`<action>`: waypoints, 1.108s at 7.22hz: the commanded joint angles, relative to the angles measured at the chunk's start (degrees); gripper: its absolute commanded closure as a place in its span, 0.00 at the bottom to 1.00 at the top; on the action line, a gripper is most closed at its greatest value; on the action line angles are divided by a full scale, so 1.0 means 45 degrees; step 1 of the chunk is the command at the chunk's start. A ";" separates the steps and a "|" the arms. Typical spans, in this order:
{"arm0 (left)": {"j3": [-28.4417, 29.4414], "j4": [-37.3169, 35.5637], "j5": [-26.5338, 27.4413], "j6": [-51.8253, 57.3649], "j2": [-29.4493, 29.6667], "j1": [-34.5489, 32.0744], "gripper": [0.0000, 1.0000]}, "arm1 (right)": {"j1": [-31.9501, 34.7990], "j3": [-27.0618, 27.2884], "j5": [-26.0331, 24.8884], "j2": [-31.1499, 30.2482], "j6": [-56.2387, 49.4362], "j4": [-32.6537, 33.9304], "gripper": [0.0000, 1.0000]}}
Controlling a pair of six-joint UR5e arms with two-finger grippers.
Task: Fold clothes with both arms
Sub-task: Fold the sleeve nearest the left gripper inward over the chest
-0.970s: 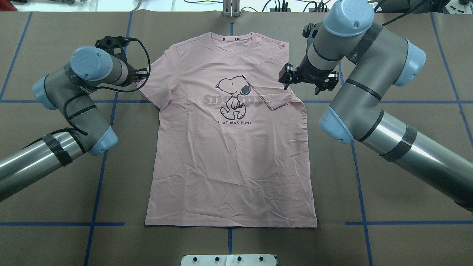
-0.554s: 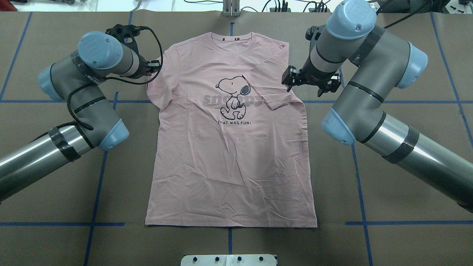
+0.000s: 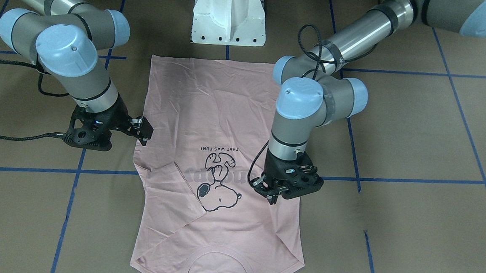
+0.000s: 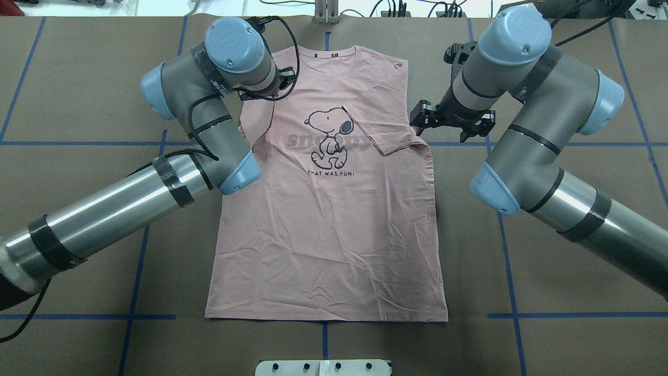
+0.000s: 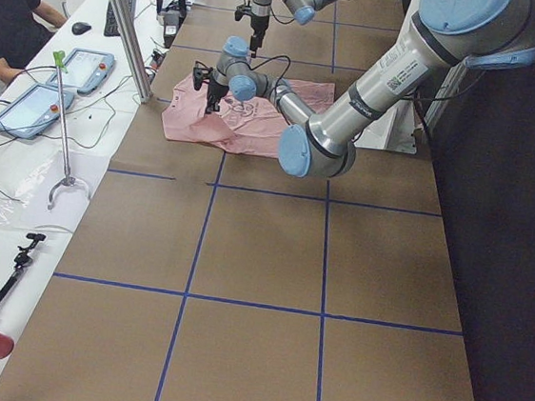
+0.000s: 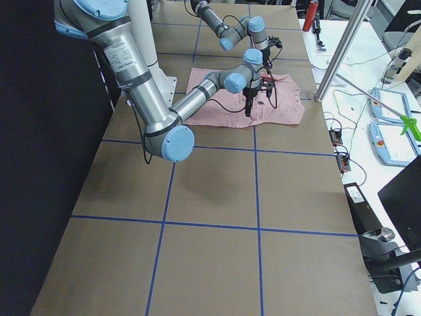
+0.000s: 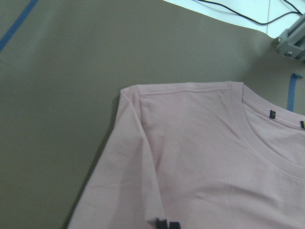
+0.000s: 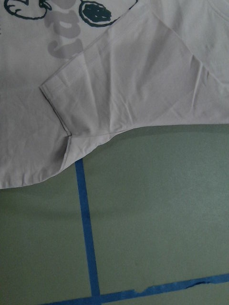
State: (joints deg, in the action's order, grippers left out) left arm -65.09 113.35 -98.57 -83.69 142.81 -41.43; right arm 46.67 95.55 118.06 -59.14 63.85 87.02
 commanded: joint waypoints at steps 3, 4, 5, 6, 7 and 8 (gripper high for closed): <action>0.1457 0.1233 0.0049 -0.0853 0.0687 0.0242 0.22 | -0.0038 0.0114 -0.0044 -0.0120 -0.0028 -0.0001 0.00; 0.1321 0.1468 0.0049 -0.0895 0.0687 0.0339 0.00 | -0.0058 0.0133 -0.0005 -0.0139 -0.0009 0.0018 0.00; 0.1127 0.1915 0.0010 -0.0895 0.0629 0.0610 0.00 | -0.0058 0.0288 -0.0024 -0.0333 0.0107 -0.0001 0.00; 0.0487 0.1784 -0.0048 -0.0895 0.0435 0.0806 0.00 | -0.0251 0.0947 -0.0024 -0.0721 0.0186 -0.0001 0.00; -0.0506 0.1725 -0.0242 -0.0798 -0.0321 0.0828 0.00 | -0.0775 0.2075 -0.0082 -0.1614 0.0457 -0.0001 0.00; -0.1657 0.1202 -0.0979 -0.0720 -0.1160 0.0809 0.00 | -0.1283 0.2899 -0.0218 -0.2165 0.1214 -0.0001 0.00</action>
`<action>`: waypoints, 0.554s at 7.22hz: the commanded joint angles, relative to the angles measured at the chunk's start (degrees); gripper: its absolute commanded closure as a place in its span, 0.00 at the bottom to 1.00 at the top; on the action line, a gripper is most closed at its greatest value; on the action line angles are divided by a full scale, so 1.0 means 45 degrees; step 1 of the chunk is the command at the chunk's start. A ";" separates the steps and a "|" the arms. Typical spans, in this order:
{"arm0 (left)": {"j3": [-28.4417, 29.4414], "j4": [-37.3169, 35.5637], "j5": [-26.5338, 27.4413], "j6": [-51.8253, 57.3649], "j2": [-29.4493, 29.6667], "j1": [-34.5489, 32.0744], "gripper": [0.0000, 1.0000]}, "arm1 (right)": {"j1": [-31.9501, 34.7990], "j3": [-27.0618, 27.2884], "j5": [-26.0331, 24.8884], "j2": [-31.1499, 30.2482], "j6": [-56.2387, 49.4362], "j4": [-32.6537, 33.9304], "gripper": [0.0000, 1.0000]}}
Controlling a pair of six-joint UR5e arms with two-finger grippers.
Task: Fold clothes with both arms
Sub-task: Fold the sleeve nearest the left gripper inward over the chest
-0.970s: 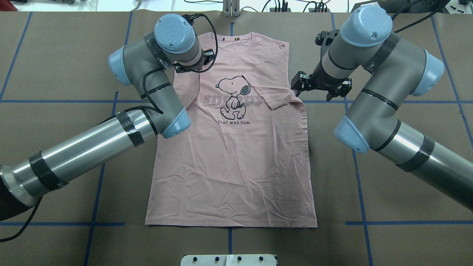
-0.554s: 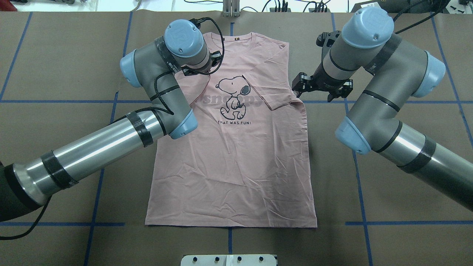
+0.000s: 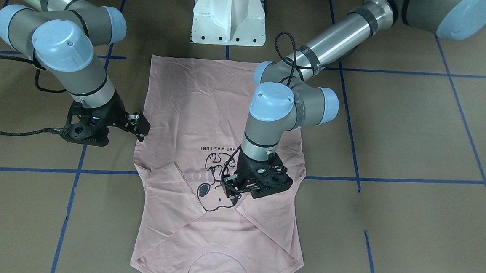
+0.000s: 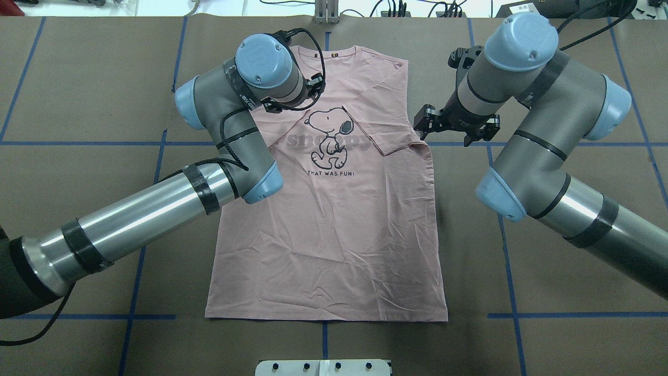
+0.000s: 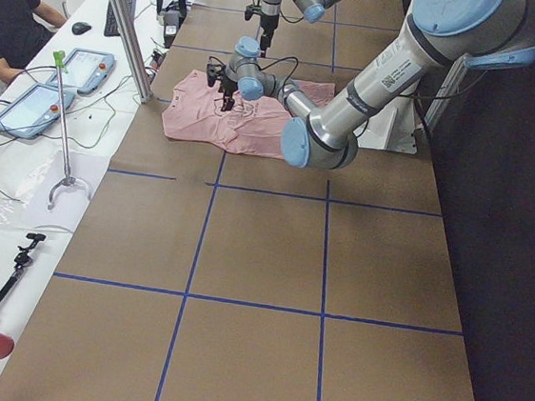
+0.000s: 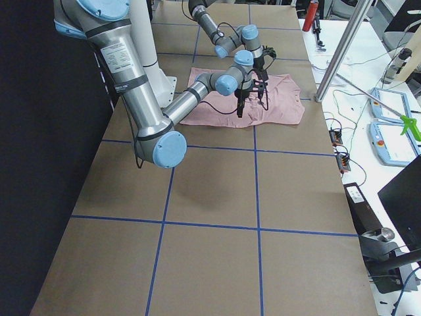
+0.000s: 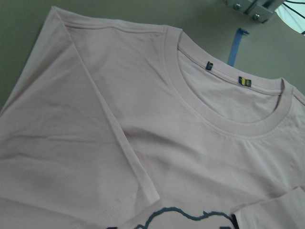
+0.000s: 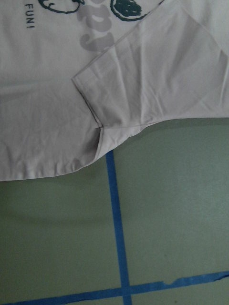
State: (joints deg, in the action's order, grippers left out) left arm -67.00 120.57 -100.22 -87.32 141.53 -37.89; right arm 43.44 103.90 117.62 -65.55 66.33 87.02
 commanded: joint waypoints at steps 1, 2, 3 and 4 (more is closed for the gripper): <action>-0.2868 -0.1257 -0.0696 0.0513 -0.1794 0.0022 0.00 | -0.1518 0.1941 -0.0992 -0.1383 0.1578 -0.0040 0.00; -0.4663 -0.2387 -0.0697 0.1117 -0.2596 0.0041 0.00 | -0.2630 0.2705 -0.2160 -0.2318 0.2980 -0.1143 0.00; -0.6305 -0.3848 -0.0755 0.1626 -0.3088 0.0041 0.00 | -0.3840 0.2964 -0.3042 -0.3100 0.4444 -0.2352 0.00; -0.7289 -0.4849 -0.0717 0.2327 -0.3305 0.0099 0.00 | -0.5244 0.2966 -0.4753 -0.3592 0.4865 -0.2732 0.00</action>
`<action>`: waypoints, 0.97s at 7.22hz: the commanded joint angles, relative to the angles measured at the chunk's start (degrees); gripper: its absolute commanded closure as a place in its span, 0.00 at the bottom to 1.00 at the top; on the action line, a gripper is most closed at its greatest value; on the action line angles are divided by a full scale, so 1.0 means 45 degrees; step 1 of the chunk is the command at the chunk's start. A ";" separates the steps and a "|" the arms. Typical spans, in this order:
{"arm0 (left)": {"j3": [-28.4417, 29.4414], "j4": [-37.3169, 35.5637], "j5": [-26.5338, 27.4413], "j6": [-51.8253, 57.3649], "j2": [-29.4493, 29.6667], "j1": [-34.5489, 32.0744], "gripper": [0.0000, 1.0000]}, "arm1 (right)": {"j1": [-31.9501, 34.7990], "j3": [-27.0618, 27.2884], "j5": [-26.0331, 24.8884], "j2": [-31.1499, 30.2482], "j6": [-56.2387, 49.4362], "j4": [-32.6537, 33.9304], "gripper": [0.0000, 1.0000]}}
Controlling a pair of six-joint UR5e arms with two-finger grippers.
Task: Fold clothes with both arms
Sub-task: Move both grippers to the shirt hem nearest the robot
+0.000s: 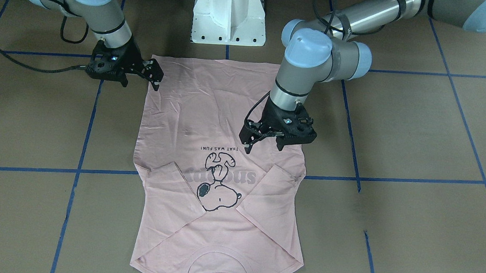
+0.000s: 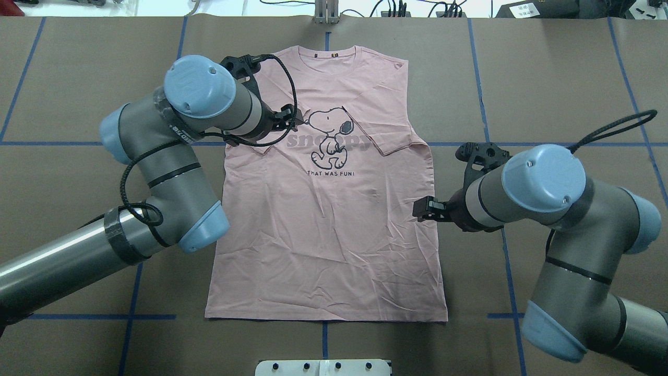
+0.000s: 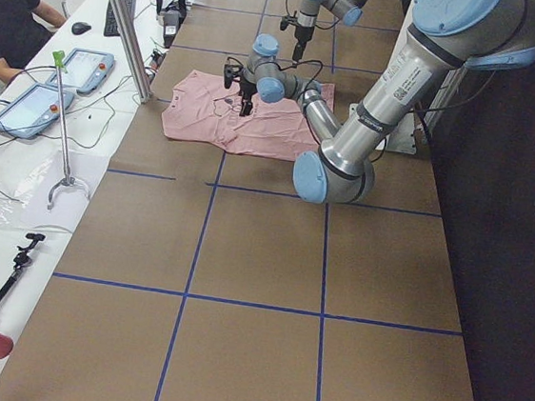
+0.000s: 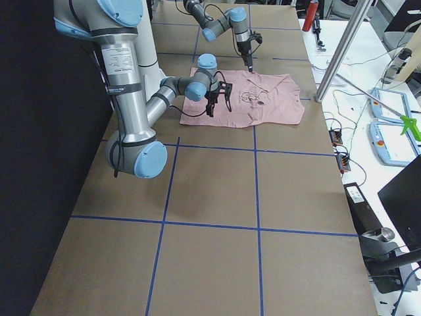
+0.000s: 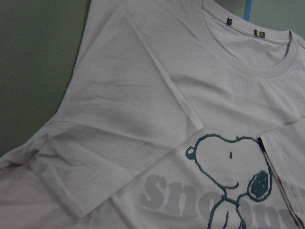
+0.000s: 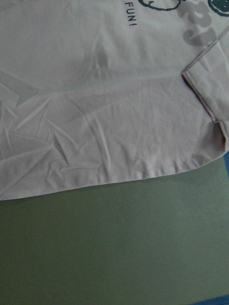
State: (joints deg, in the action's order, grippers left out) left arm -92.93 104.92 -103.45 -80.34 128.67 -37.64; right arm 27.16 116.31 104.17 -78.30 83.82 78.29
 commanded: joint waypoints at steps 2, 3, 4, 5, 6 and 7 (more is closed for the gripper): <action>-0.2101 -0.1520 0.0019 0.0802 -0.0957 0.0103 0.00 | -0.2886 0.0306 -0.2287 -0.1268 0.1644 -0.0796 0.00; -0.2102 -0.1520 0.0000 0.0802 -0.0957 0.0123 0.00 | -0.3298 0.0307 -0.2579 -0.1465 0.1743 -0.0796 0.00; -0.2102 -0.1520 0.0000 0.0802 -0.0957 0.0123 0.00 | -0.3592 0.0287 -0.2601 -0.1602 0.1782 -0.0796 0.00; -0.2102 -0.1520 0.0000 0.0802 -0.0938 0.0142 0.00 | -0.3750 0.0326 -0.2563 -0.1681 0.1802 -0.0776 0.00; -0.2102 -0.1520 0.0000 0.0802 -0.0899 0.0162 0.00 | -0.3867 0.0287 -0.2524 -0.1681 0.1822 -0.0776 0.00; -0.2121 -0.1520 -0.0019 0.0802 -0.0860 0.0162 0.00 | -0.3888 0.0248 -0.2446 -0.1681 0.1802 -0.0757 0.01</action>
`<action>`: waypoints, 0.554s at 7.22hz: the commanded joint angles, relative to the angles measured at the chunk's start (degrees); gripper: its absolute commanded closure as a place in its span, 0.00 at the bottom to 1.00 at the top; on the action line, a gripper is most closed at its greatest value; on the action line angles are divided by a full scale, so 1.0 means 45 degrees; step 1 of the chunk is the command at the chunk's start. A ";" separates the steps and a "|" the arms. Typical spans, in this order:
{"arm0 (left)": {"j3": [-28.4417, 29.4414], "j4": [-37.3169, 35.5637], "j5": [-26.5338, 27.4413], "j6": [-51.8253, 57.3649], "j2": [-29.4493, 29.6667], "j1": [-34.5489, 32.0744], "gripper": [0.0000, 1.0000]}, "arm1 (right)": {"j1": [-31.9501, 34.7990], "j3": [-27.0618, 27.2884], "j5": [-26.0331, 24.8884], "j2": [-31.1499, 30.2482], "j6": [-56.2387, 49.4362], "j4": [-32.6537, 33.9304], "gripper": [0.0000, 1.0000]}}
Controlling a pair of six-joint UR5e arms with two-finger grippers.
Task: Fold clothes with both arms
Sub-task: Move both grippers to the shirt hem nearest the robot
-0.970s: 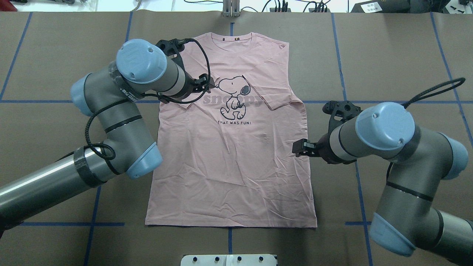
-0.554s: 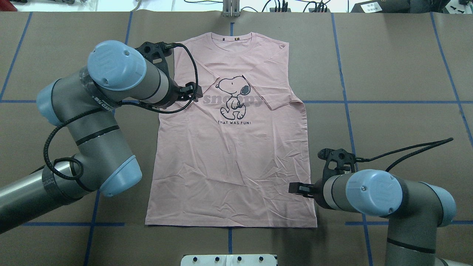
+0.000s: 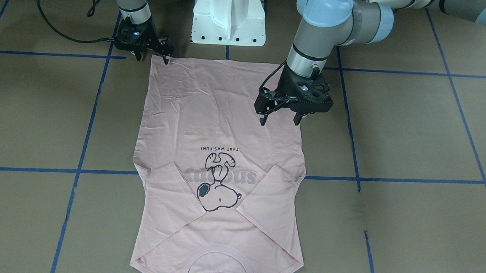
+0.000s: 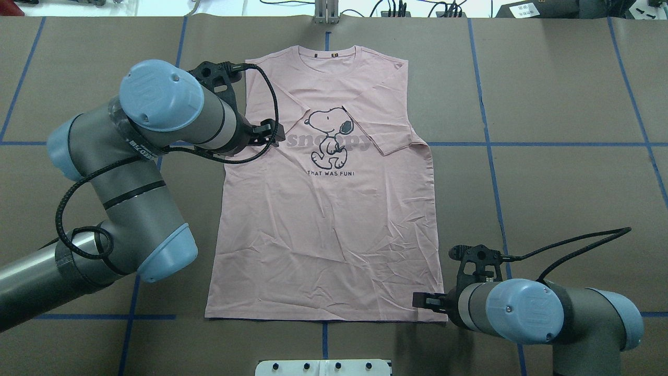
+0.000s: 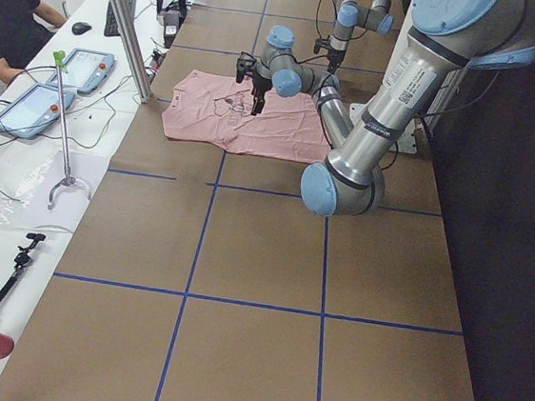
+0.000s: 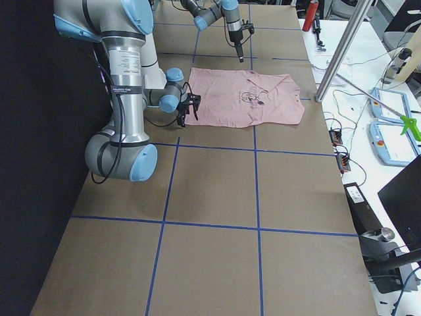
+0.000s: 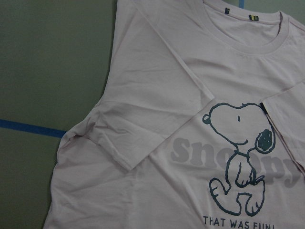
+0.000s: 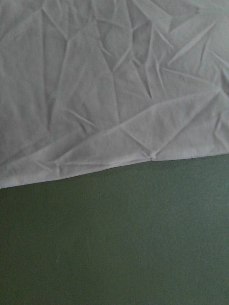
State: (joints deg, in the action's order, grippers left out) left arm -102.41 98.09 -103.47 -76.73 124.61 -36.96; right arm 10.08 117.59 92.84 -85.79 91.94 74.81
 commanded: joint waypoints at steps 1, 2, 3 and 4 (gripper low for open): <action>-0.0092 -0.0001 -0.0014 0.0000 0.0043 0.0011 0.00 | -0.0111 -0.0095 0.0149 0.0059 -0.0001 -0.0002 0.01; -0.0132 -0.0001 -0.0014 0.0000 0.0062 0.0011 0.00 | -0.0111 -0.0115 0.0169 0.0098 -0.0020 -0.0003 0.03; -0.0132 0.0019 -0.0014 0.0000 0.0043 0.0011 0.00 | -0.0111 -0.0134 0.0266 0.0137 -0.0020 -0.0003 0.14; -0.0132 0.0019 0.0005 0.0000 0.0024 0.0011 0.00 | -0.0111 -0.0135 0.0364 0.0138 -0.0020 -0.0003 0.29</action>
State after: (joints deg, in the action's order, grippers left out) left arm -102.96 98.14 -103.52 -76.73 124.80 -36.92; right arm 9.60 117.04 93.96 -85.27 91.86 74.80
